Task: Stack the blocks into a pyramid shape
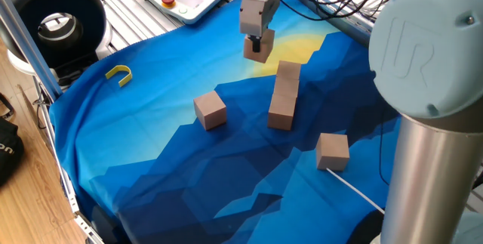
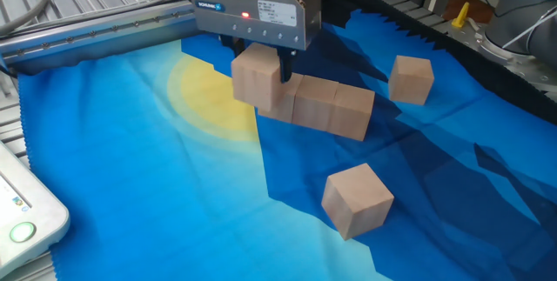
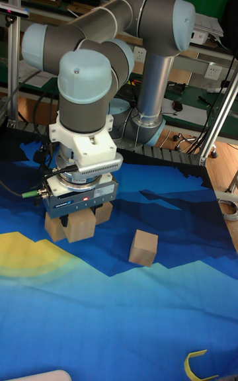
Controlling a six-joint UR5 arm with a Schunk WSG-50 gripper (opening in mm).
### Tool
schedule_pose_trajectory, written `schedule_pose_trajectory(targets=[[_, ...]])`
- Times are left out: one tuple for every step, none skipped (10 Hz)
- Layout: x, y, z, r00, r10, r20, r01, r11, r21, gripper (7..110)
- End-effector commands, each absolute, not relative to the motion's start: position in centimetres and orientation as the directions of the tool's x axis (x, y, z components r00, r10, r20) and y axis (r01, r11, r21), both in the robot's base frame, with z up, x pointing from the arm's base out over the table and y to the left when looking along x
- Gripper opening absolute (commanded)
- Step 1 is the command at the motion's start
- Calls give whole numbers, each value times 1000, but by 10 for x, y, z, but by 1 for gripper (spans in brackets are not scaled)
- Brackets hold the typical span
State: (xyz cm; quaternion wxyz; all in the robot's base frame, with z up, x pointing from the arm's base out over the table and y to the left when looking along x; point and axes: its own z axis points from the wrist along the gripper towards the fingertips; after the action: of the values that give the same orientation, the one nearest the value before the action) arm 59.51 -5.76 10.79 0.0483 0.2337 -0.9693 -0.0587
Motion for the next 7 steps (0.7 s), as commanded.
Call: schedule_pose_trajectory(targets=[[609,-42,110,-917,-398,3,-392,904,169,7],[622,-56,107,-933,-359,-20,-359,928,99,7],[628,-67,107,-935,-353,-26,-354,934,48,7],[626,-74,106,-934,-356,-12,-356,934,27,7],[625,-82,106,-925,-379,5,-379,925,-3,7],[618,-82,106,-890,-455,31,-455,890,12,7],[597,-72,105,-882,-469,47,-466,883,59,7]])
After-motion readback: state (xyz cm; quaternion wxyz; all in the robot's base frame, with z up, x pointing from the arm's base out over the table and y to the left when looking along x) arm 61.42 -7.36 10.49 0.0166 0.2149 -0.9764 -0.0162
